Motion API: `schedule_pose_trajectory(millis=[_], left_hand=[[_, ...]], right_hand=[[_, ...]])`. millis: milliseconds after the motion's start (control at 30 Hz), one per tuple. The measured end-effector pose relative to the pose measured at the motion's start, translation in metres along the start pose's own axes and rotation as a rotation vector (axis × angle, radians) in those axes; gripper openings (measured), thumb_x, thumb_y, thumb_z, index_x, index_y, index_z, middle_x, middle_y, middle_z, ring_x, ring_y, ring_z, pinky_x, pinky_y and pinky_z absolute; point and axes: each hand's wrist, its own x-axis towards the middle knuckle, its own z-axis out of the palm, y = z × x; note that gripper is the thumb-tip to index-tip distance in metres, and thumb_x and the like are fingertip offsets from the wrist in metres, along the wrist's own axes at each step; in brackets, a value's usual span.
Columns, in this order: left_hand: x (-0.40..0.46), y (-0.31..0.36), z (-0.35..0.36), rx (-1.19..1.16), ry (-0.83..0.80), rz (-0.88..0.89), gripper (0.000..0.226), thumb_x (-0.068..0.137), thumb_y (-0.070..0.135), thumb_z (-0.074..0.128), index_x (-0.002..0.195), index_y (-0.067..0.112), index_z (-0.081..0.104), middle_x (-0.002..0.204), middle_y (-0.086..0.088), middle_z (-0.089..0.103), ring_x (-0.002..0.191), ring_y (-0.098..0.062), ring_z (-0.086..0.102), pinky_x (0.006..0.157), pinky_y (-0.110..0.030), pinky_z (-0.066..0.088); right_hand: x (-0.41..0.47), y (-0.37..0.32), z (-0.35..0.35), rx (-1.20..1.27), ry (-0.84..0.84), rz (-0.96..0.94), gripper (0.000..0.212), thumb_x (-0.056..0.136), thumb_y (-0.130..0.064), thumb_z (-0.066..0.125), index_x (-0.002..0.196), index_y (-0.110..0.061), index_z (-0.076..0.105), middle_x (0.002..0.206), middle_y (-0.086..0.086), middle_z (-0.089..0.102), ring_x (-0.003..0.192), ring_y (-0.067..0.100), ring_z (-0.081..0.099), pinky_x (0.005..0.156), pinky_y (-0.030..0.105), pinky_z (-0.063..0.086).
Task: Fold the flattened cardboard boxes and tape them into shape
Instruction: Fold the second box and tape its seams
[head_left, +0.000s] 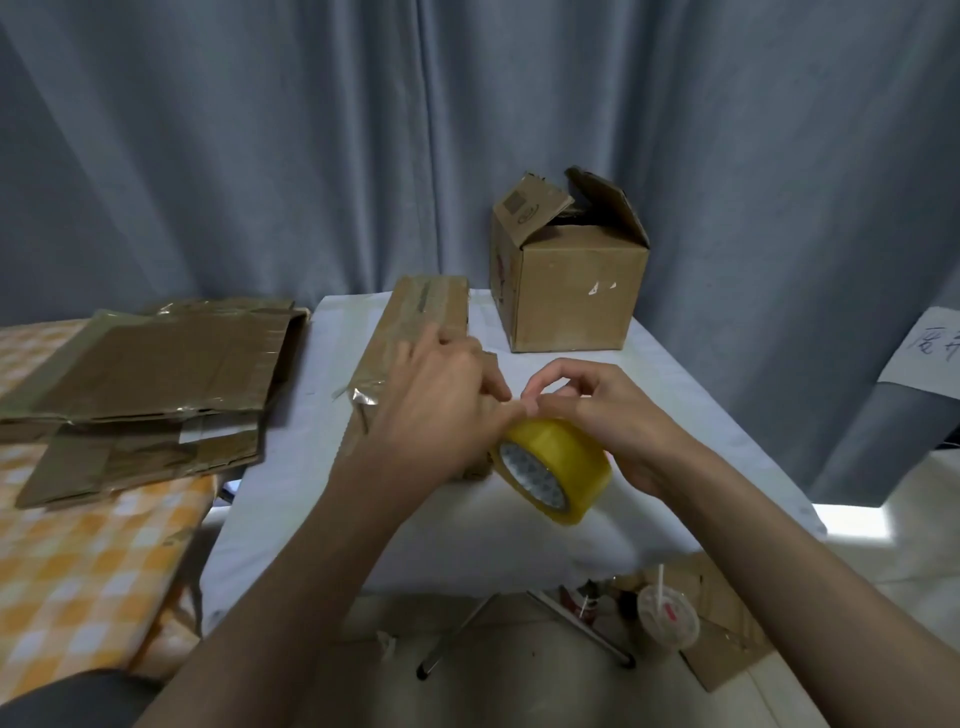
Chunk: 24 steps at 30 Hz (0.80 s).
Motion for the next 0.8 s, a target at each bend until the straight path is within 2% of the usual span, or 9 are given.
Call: schedule_pose_trajectory(millis=[67,200,267,367,467,533,633,733,800], left_hand=[[-0.002,0.005,0.004,-0.024,-0.062,0.005,0.027,0.082,0.059,0.066,0.097,0.039,0.077,0.100,0.014,0.066,0.108,-0.012,0.039,0.083,-0.030,0.019],[-0.002,0.008,0.005,-0.105,-0.024,-0.054,0.007,0.081,0.043,0.075,0.087,0.040,0.077,0.092,0.014,0.069,0.104,-0.011,0.043,0.079,-0.028,0.017],[-0.003,0.009,0.006,-0.058,0.018,-0.096,0.005,0.085,0.039,0.071,0.085,0.039,0.076,0.089,0.014,0.070,0.106,-0.013,0.046,0.082,-0.030,0.019],[-0.006,0.013,0.011,0.047,0.055,-0.133,0.013,0.090,0.040,0.063,0.089,0.037,0.076,0.090,0.013,0.070,0.109,-0.015,0.046,0.085,-0.033,0.017],[-0.008,0.015,0.010,0.136,0.108,-0.072,0.017,0.092,0.039,0.060,0.097,0.035,0.076,0.094,0.012,0.071,0.105,-0.014,0.042,0.083,-0.034,0.018],[-0.007,0.016,0.005,0.085,0.199,-0.041,0.013,0.091,0.035,0.063,0.092,0.032,0.075,0.094,0.012,0.071,0.100,-0.011,0.039,0.080,-0.033,0.017],[-0.006,0.026,-0.003,-0.015,0.328,-0.007,0.006,0.086,0.033,0.070,0.084,0.033,0.076,0.090,0.015,0.071,0.092,-0.004,0.031,0.076,-0.030,0.015],[-0.003,0.030,-0.007,-0.045,0.318,-0.023,0.006,0.086,0.036,0.070,0.084,0.035,0.075,0.086,0.018,0.067,0.092,-0.003,0.028,0.074,-0.030,0.013],[0.001,0.022,-0.008,-0.076,0.297,-0.088,0.008,0.088,0.040,0.068,0.086,0.037,0.075,0.079,0.021,0.059,0.093,-0.004,0.028,0.074,-0.028,0.012]], right_hand=[[-0.005,0.001,0.001,0.017,0.012,-0.014,0.006,0.084,-0.009,0.072,0.089,-0.012,0.075,0.075,0.015,0.054,0.070,0.020,0.052,0.068,0.028,0.045],[-0.013,0.004,-0.001,0.021,0.016,-0.043,0.007,0.088,-0.017,0.073,0.093,-0.019,0.077,0.076,0.004,0.059,0.068,0.009,0.056,0.066,0.020,0.044],[-0.016,0.007,-0.003,0.004,0.000,-0.035,0.022,0.088,-0.022,0.073,0.108,-0.031,0.074,0.084,-0.001,0.062,0.073,0.003,0.061,0.072,0.019,0.047],[-0.019,0.010,-0.007,-0.032,-0.117,0.053,0.051,0.085,-0.028,0.076,0.128,-0.049,0.057,0.094,-0.003,0.062,0.088,0.004,0.065,0.087,0.027,0.051],[-0.023,0.012,-0.006,-0.027,-0.132,-0.017,0.044,0.085,-0.026,0.077,0.120,-0.049,0.062,0.091,0.003,0.063,0.082,0.008,0.066,0.089,0.035,0.055],[-0.021,0.011,-0.006,0.031,-0.072,-0.091,0.042,0.085,-0.022,0.078,0.115,-0.047,0.062,0.084,0.004,0.061,0.079,0.014,0.065,0.079,0.034,0.055],[-0.015,0.010,-0.008,0.004,0.060,-0.180,0.031,0.086,-0.017,0.076,0.103,-0.039,0.063,0.075,0.000,0.056,0.066,0.014,0.056,0.062,0.028,0.048],[-0.014,0.012,-0.013,-0.036,0.107,-0.260,0.019,0.090,-0.016,0.071,0.096,-0.031,0.060,0.078,0.003,0.049,0.069,0.018,0.048,0.059,0.033,0.043],[-0.017,0.012,-0.017,-0.061,0.054,-0.330,0.015,0.092,-0.015,0.069,0.097,-0.026,0.060,0.074,-0.003,0.047,0.068,0.012,0.045,0.059,0.025,0.041]])
